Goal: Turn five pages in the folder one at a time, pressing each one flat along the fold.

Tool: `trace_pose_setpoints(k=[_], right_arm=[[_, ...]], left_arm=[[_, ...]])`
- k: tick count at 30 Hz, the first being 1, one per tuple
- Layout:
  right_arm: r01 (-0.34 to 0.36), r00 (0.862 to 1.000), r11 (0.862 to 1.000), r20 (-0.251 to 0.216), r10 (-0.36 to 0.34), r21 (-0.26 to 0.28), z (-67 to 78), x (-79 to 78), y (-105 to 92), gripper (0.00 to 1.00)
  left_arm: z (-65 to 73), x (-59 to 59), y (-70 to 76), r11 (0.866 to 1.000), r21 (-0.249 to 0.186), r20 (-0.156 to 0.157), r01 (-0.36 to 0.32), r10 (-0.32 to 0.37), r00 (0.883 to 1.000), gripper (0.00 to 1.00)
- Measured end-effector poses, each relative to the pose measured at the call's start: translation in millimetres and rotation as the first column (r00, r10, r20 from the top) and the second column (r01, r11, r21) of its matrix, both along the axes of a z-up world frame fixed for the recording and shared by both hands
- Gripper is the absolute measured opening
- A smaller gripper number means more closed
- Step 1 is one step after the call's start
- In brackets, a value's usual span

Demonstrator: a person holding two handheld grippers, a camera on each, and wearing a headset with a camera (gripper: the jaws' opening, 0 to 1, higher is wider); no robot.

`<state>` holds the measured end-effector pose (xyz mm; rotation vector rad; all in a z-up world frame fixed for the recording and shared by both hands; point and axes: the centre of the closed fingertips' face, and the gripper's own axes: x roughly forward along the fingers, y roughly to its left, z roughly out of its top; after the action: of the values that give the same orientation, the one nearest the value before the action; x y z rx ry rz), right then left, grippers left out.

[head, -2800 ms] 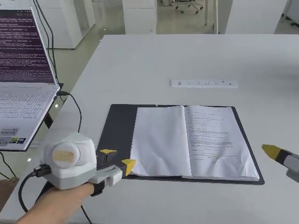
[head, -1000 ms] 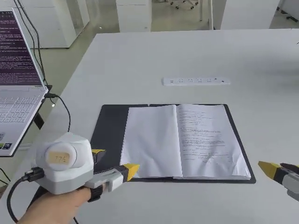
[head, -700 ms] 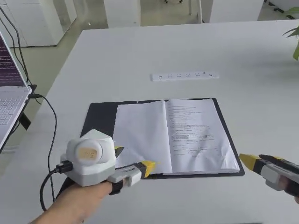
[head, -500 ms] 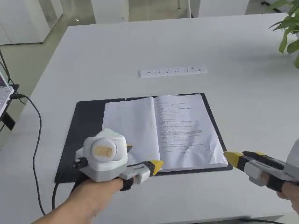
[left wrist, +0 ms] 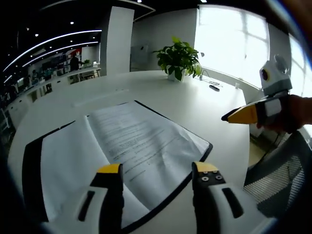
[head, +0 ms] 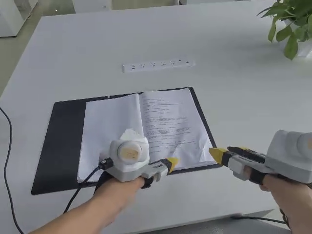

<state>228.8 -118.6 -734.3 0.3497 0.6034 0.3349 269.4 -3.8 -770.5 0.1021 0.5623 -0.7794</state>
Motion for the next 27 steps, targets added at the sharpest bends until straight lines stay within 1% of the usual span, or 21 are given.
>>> trace_pose_setpoints(k=[1, 2, 4, 7, 10, 14, 15, 17, 18, 19, 20, 22, 23, 24, 26, 27], right_arm=[[-0.003, 1.0, 1.0, -0.003, 0.003, 0.003, -1.5, 0.7, 0.3, 0.35], [-0.004, 1.0, 1.0, -0.006, 0.004, 0.003, -3.2, 1.2, 1.0, 0.35], [-0.007, 1.0, 1.0, -0.01, 0.007, 0.0, -6.4, 1.9, 1.0, 0.35], [-0.002, 1.0, 1.0, -0.02, 0.003, 0.013, -10.6, 3.9, 0.1, 0.35], [0.007, 1.0, 1.0, -0.026, -0.007, 0.019, -12.8, 5.4, -1.0, 0.35], [0.015, 0.999, 1.0, -0.031, -0.014, 0.028, -16.5, 7.2, -2.2, 0.34], [0.015, 0.999, 0.999, -0.034, -0.013, 0.03, -17.3, 7.5, -2.5, 0.34], [0.015, 0.999, 1.0, -0.029, -0.014, 0.024, -17.1, 7.8, -3.1, 0.34], [0.014, 1.0, 1.0, -0.027, -0.013, 0.025, -17.3, 8.2, -3.0, 0.34], [0.012, 0.999, 1.0, -0.029, -0.012, 0.025, -17.9, 8.4, -3.0, 0.34], [0.009, 1.0, 1.0, -0.03, -0.008, 0.021, -18.3, 8.2, -2.8, 0.34], [0.004, 0.999, 1.0, -0.035, -0.003, 0.019, -20.3, 8.5, -2.1, 0.34], [0.0, 0.999, 1.0, -0.036, 0.001, 0.015, -21.2, 8.4, -1.6, 0.34], [-0.002, 0.999, 1.0, -0.035, 0.003, 0.011, -21.6, 8.5, -1.3, 0.34], [-0.006, 0.999, 1.0, -0.038, 0.006, 0.01, -22.6, 8.2, -0.6, 0.34], [-0.007, 0.999, 1.0, -0.035, 0.007, 0.011, -22.5, 8.5, -0.7, 0.34]], left_arm=[[-1.8, 0.6, -4.3, 1.0, -0.004, 0.002, 0.0, 0.0, 1.0, 0.57], [-2.8, 1.6, -7.0, 1.0, -0.003, 0.012, 0.002, -0.002, 1.0, 0.57], [-6.3, 2.8, -14.2, 1.0, -0.008, 0.009, 0.003, -0.003, 1.0, 0.57], [-13.2, 4.9, -23.2, 1.0, 0.008, 0.017, 0.009, -0.009, 1.0, 0.57], [-15.4, 8.6, -32.8, 1.0, -0.004, 0.026, -0.008, 0.008, 1.0, 0.57], [-19.6, 11.8, -43.6, 1.0, 0.002, 0.031, -0.012, 0.012, 0.999, 0.57], [-20.2, 12.2, -45.1, 1.0, 0.003, 0.03, -0.015, 0.015, 0.999, 0.57], [-21.6, 14.2, -47.6, 1.0, 0.008, 0.041, -0.019, 0.019, 0.999, 0.57], [-22.9, 14.8, -48.2, 1.0, 0.013, 0.042, -0.019, 0.019, 0.999, 0.56], [-26.4, 15.7, -47.6, 0.999, 0.026, 0.039, -0.026, 0.025, 0.999, 0.56], [-27.7, 16.2, -47.5, 0.999, 0.028, 0.039, -0.029, 0.028, 0.999, 0.56], [-31.2, 16.9, -46.9, 0.999, 0.039, 0.044, -0.035, 0.033, 0.998, 0.55], [-32.8, 17.0, -46.3, 0.998, 0.051, 0.053, -0.033, 0.03, 0.998, 0.54], [-33.5, 17.5, -45.4, 0.997, 0.065, 0.068, -0.03, 0.026, 0.997, 0.53], [-35.6, 17.3, -45.8, 0.997, 0.079, 0.084, -0.025, 0.018, 0.996, 0.53], [-35.6, 17.4, -45.9, 0.996, 0.086, 0.097, -0.02, 0.012, 0.995, 0.53]])
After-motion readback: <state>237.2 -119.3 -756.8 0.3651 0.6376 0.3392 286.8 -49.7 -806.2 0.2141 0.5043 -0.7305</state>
